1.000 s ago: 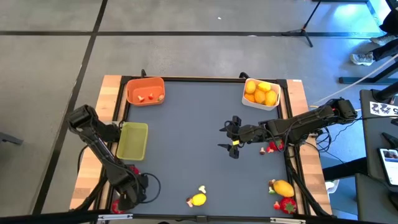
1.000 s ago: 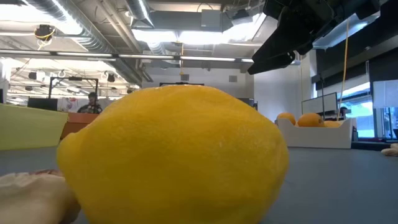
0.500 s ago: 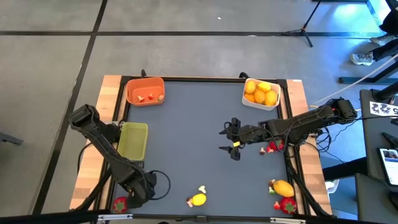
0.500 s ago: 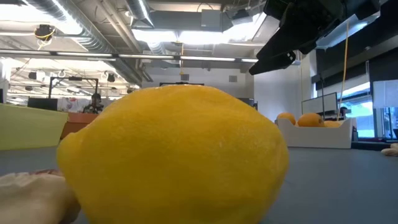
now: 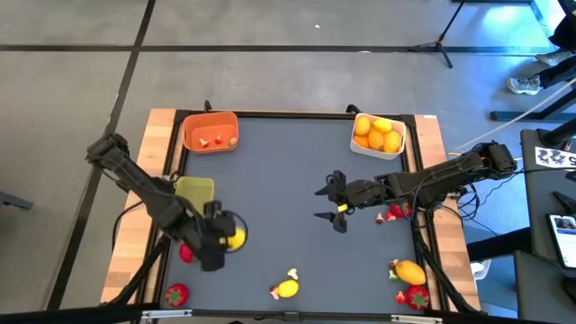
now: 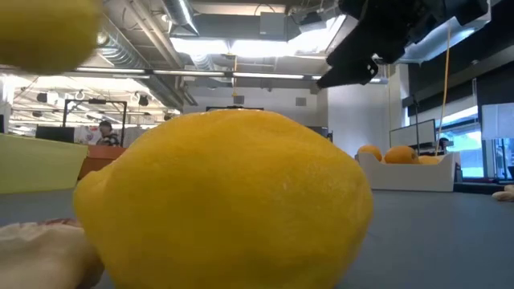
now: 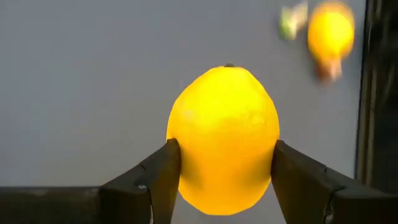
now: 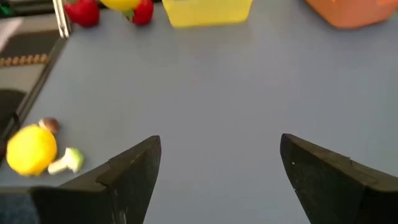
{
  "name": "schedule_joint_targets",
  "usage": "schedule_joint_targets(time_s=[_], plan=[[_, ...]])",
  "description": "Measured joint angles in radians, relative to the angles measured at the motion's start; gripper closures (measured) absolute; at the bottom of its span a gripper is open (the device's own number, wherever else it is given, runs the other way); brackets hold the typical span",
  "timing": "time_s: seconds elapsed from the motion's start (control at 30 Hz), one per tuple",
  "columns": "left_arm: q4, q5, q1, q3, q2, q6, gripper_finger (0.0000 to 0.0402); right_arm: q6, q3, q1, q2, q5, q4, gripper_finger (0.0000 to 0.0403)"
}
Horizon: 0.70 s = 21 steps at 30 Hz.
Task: Sort produce into baskets
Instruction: Put the lemon into the white bin
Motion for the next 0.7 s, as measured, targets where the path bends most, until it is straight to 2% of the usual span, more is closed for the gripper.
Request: schedule_joint_targets(time_s=[0.13,0.2,0.5,0.7], plan=[[0.088,-0.176,0.042,-0.011,-0.024,0.103,0.0192,0.0,0.0,0.0,0.0,-0.009,0.09,0.0075],[0.154,-0.218,0.072,-0.011,-0.025,0.163,0.0192,-0.001,0.0,0.0,0.0,-0.036,0.152,0.0075],[0.562,-0.275,0.182,-0.011,0.01,0.409,0.0192,-0.032,0.0,0.001,0.043,-0.147,0.4,0.0075],[0.727,-0.275,0.231,-0.011,0.05,0.467,0.0192,-0.038,-0.001,0.001,0.083,-0.176,0.508,0.0075]])
